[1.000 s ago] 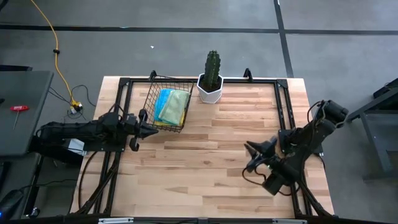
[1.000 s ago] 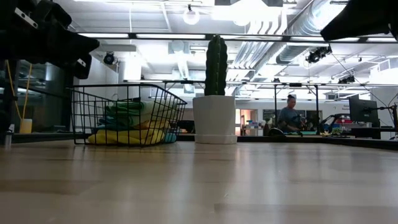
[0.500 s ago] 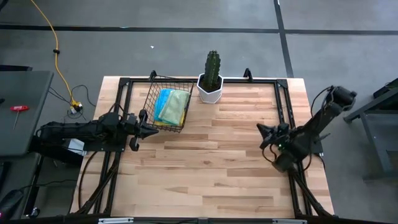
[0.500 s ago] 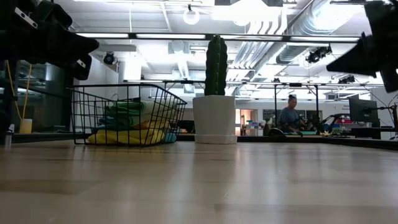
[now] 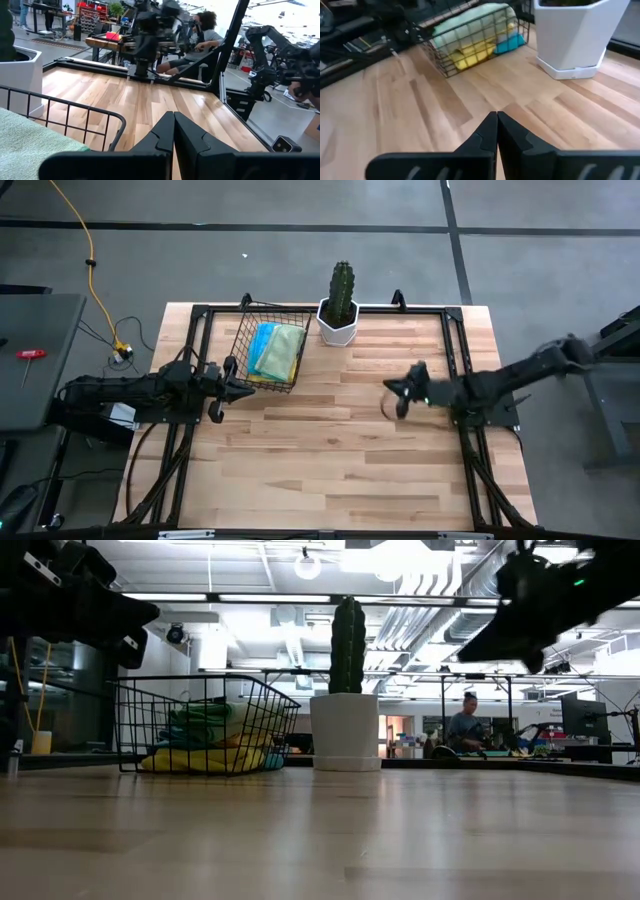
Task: Fold microfiber towels
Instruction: Return to Home Position
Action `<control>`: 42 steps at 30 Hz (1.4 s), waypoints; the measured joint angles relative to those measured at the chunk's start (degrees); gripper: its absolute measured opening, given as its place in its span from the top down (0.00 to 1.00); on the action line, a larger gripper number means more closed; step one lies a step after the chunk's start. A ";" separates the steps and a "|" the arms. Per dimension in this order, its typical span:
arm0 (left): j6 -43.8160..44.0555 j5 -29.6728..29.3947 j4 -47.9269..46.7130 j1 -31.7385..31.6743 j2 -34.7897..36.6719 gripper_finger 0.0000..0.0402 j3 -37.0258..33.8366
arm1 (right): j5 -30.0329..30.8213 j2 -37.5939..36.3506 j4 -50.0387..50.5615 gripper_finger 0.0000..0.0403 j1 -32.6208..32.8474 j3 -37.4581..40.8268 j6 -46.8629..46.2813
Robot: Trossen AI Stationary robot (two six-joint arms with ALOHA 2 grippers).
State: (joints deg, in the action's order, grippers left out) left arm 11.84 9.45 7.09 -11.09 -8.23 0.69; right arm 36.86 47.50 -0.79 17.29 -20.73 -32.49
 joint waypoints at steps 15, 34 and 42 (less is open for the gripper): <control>0.00 -0.02 0.01 0.00 0.00 1.00 0.00 | -32.67 -14.95 -6.16 1.00 -20.76 3.83 16.58; 0.00 -0.02 0.04 0.00 0.00 1.00 0.00 | -27.47 -45.72 -1.36 1.00 -13.40 20.06 25.44; 0.00 -0.02 0.04 -0.01 0.00 1.00 0.00 | -30.88 -44.93 -0.75 1.00 -13.37 20.06 30.97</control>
